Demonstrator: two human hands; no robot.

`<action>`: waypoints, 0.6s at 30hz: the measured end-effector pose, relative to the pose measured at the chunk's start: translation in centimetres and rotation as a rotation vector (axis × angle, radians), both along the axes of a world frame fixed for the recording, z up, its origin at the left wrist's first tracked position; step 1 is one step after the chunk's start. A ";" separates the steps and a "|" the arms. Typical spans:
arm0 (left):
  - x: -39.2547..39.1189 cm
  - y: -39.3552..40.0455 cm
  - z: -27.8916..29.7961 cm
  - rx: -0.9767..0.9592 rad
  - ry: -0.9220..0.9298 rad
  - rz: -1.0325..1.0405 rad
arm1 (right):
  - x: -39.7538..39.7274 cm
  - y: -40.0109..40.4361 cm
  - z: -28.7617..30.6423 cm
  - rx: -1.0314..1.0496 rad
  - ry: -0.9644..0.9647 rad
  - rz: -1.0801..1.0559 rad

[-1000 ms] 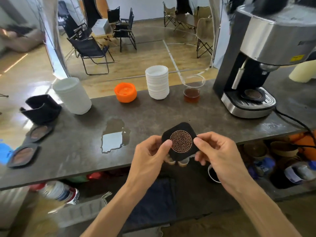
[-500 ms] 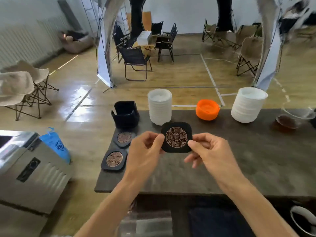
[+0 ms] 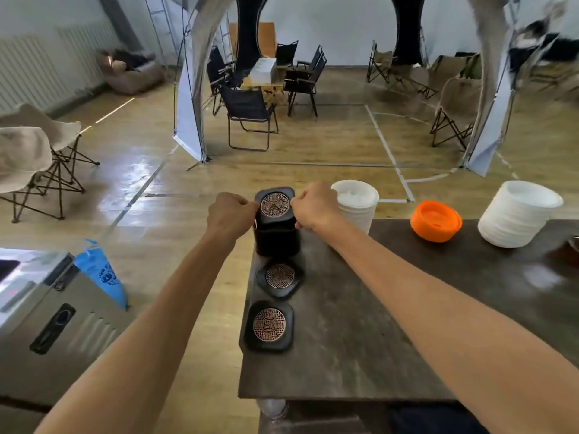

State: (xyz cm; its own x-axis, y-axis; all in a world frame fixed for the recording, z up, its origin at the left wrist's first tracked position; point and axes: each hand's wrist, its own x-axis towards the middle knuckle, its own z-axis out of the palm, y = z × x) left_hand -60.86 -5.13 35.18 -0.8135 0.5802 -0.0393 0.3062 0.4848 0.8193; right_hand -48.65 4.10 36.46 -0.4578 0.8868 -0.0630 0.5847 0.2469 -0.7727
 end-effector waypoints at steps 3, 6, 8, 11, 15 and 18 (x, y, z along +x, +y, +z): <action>-1.1 1.3 -1.3 -0.175 0.055 -0.063 | -1.3 0.7 -1.3 0.013 -0.139 -0.021; -2.1 2.2 -2.2 -0.270 0.078 -0.099 | -1.8 1.0 -2.4 -0.038 -0.169 -0.058; -2.6 2.5 -2.7 -0.326 0.080 -0.114 | -2.0 1.2 -2.9 -0.074 -0.193 -0.061; -2.5 2.4 -3.1 -0.414 0.099 -0.158 | -2.7 1.2 -3.3 -0.138 -0.248 -0.047; -2.1 2.3 -3.6 -0.467 0.142 -0.190 | -3.3 1.2 -3.9 -0.144 -0.308 -0.003; -2.3 2.3 -3.5 -0.491 0.189 -0.231 | -3.4 0.7 -4.0 -0.126 -0.337 0.019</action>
